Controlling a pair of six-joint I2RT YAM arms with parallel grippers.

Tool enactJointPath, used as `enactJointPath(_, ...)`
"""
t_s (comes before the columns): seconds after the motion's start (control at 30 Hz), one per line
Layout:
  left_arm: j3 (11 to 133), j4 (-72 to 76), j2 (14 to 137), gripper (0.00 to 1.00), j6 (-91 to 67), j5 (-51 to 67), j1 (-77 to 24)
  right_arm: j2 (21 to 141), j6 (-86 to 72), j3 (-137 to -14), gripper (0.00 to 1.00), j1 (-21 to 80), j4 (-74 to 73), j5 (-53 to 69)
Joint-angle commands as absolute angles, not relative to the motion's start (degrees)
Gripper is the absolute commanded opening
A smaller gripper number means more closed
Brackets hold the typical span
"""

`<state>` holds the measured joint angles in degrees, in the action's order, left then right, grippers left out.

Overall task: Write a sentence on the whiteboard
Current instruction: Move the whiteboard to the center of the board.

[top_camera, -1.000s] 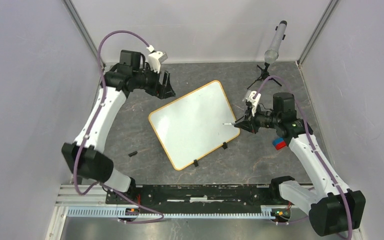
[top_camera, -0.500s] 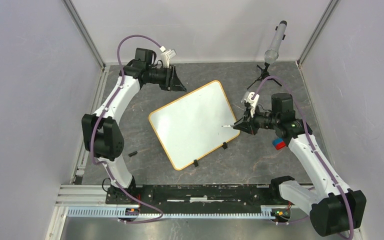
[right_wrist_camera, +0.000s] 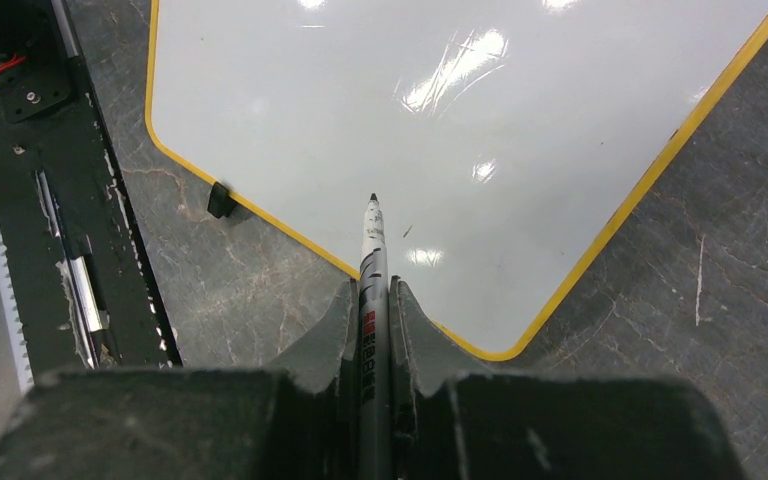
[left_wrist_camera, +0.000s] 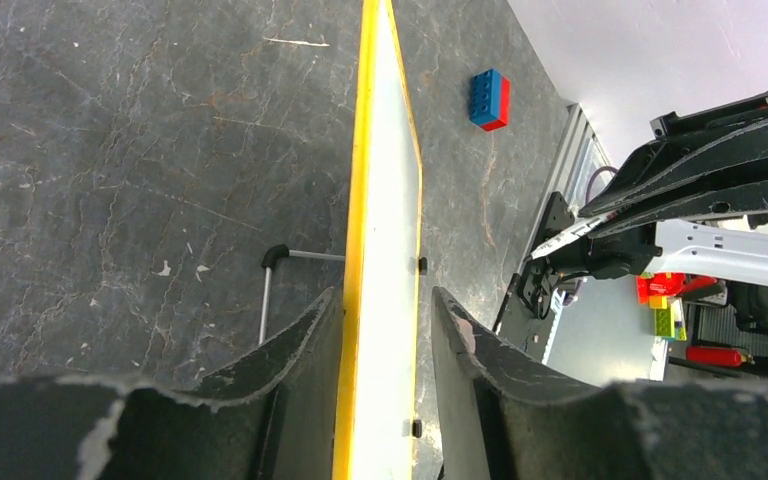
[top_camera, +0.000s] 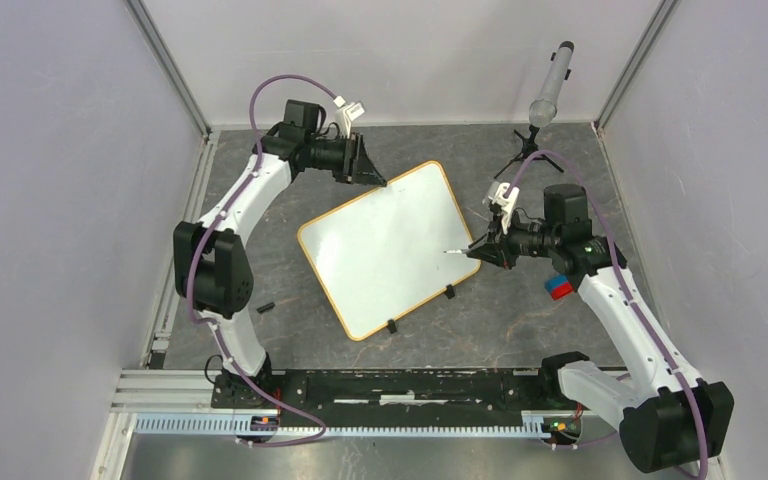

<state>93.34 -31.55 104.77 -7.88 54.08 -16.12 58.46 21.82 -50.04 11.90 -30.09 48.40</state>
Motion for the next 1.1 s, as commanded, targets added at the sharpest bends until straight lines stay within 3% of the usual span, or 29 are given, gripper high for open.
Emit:
enactJointPath(0.0, 92.5, -30.3, 105.4, 0.46, -9.0, 54.4, -17.4, 58.2, 22.6, -52.2, 0.0, 12.2, -30.7, 48.6)
enactJointPath(0.23, 93.8, -31.6, 105.3, 0.44, -8.5, 53.1, -18.1, 57.8, 23.0, -52.0, 0.0, 12.2, -31.3, 48.3)
enactJointPath(0.47, 94.3, -34.3, 107.4, 0.27, -5.9, 52.3, -21.2, 57.5, 22.7, -52.2, 0.0, 12.2, -31.3, 48.8)
enactJointPath(0.67, 95.0, -35.2, 108.8, 0.22, -5.0, 51.7, -23.7, 57.6, 22.7, -52.0, 0.0, 12.3, -31.4, 49.6)
enactJointPath(0.8, 95.3, -35.7, 109.9, 0.14, -4.5, 51.9, -25.4, 57.7, 22.3, -51.5, 0.0, 12.6, -30.9, 49.8)
enactJointPath(1.07, 97.6, -38.4, 112.4, 0.12, -1.8, 51.7, -28.7, 57.7, 22.4, -51.0, 0.0, 13.4, -30.8, 50.2)
